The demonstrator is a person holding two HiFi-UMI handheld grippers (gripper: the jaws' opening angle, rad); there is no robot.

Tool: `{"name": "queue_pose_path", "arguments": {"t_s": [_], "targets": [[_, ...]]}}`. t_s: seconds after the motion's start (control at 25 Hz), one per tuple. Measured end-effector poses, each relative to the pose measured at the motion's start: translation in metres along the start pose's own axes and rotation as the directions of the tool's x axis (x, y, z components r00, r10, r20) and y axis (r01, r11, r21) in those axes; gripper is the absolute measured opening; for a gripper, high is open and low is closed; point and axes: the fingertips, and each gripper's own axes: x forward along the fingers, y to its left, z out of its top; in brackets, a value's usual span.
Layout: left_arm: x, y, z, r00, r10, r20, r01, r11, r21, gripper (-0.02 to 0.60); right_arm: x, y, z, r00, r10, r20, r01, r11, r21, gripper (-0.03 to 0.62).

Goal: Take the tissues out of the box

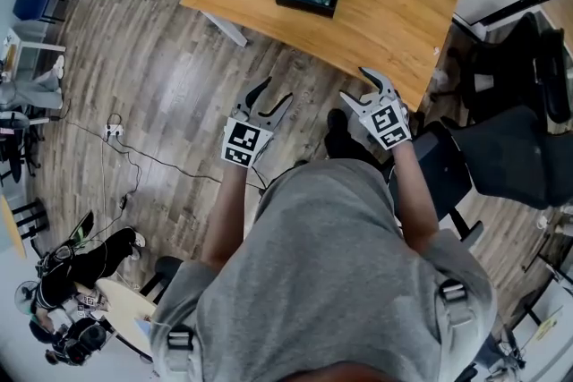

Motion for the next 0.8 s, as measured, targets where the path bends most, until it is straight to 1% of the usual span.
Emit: {"name": "queue_pose_path", "arguments": {"t_s": [0.08,0.16,0.32,0.48,0.64,0.8], "targets": [[0.010,0.003,0.002,1.000,0.006,-0.009,-0.006,1.000,0.005,0.255,0.005,-0.012,0.001,1.000,0.009,0.002,-0.009,1.000,-0.006,0.311],[0.022,0.006,0.008,1.000,0.011,0.001,-0.011,1.000,0.001,0.255,0.010,-0.024,0.002,1.000,0.018,0.004,-0.018,1.000,-0.016,0.311],[0.039,0.013,0.010,0.999,0.032,-0.017,-0.032,0.999,-0.001,0.255,0.019,-0.046,-0.001,0.999,0.037,0.001,-0.037,0.999,-0.030,0.309],[0.060,0.025,0.025,0.998,0.060,0.002,-0.060,0.998,0.006,0.255,0.026,-0.076,0.002,0.999,0.051,-0.002,-0.051,0.998,-0.049,0.305],[0.081,0.034,0.037,0.996,0.086,0.008,-0.086,0.996,-0.015,0.255,0.036,-0.105,0.006,0.998,0.068,0.001,-0.068,0.995,-0.071,0.298],[0.096,0.041,0.042,0.994,0.110,0.008,-0.109,0.993,-0.037,0.255,0.045,-0.126,0.010,0.997,0.083,0.004,-0.082,0.993,-0.083,0.291]]}}
